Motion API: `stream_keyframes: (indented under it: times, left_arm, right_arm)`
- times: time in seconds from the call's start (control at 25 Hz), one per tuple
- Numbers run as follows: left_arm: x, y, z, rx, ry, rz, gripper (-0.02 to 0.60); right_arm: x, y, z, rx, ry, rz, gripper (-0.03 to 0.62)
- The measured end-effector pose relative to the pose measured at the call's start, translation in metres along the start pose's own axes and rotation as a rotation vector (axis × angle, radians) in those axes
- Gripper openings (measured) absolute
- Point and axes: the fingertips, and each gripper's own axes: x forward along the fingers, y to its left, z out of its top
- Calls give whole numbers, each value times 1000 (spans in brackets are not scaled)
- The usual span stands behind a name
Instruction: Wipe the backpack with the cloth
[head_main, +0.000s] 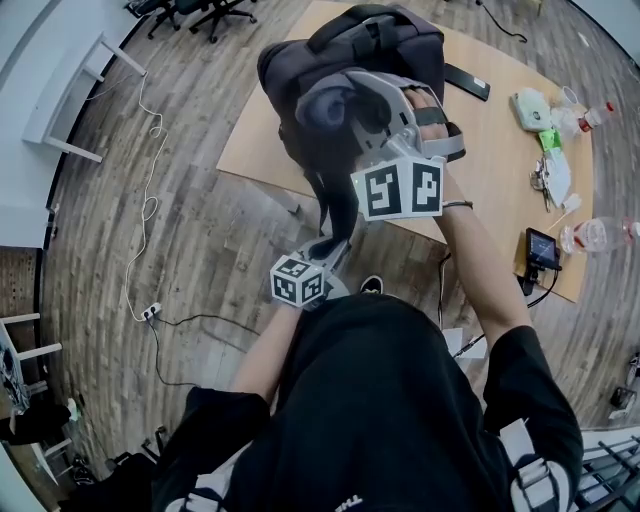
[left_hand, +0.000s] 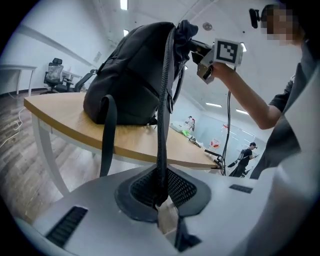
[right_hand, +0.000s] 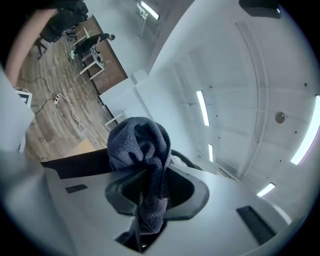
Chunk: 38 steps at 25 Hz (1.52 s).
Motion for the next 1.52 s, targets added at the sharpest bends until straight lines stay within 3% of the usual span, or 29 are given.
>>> stream_keyframes:
  times: [0.2,0.28,0.36,0.48,0.72,0.92,1.0,1.12,1.24,1.36,1.52]
  left_arm:
    - [7,-10,3,-6,-7,-36,48]
    - [9,-12,0,-18,0,-46,48]
    - [10,-15,-5,-35,2,-59,48]
    - [8,-15,-1,-62,-17,-64,48]
    - [5,-8,10,-127,-35,-41,48]
    - [-9,9,-6,-157,-17,16,46]
    - [-12,11,-7,-142,-12,18,46]
    - [-10,10,-4,-120,-10,18,46]
    - [-14,9,0,-84,-19,19,46]
    - [-19,10,5,-69,-36,22,46]
    - [-23,9,3,-41,-35,23,46]
  right_arm:
    - [11,-12,5,-92,21,-15,86]
    - [4,-2,3,-126,11,-41,84]
    - [-6,25,-6,-163,5,-12,81]
    - [-18,95,-27,-163,39,176,81]
    - [-85,282,-69,-98,154,704,81]
    - [-123,331,-53,170,168,854,80]
    - [-125,334,-52,199,164,880,81]
    - [-112,323,-59,81,173,811,81]
    - [-82,283,-61,-49,177,610,81]
    - [-47,220,-54,-55,160,395,81]
    - [-16,135,-30,-122,90,191,81]
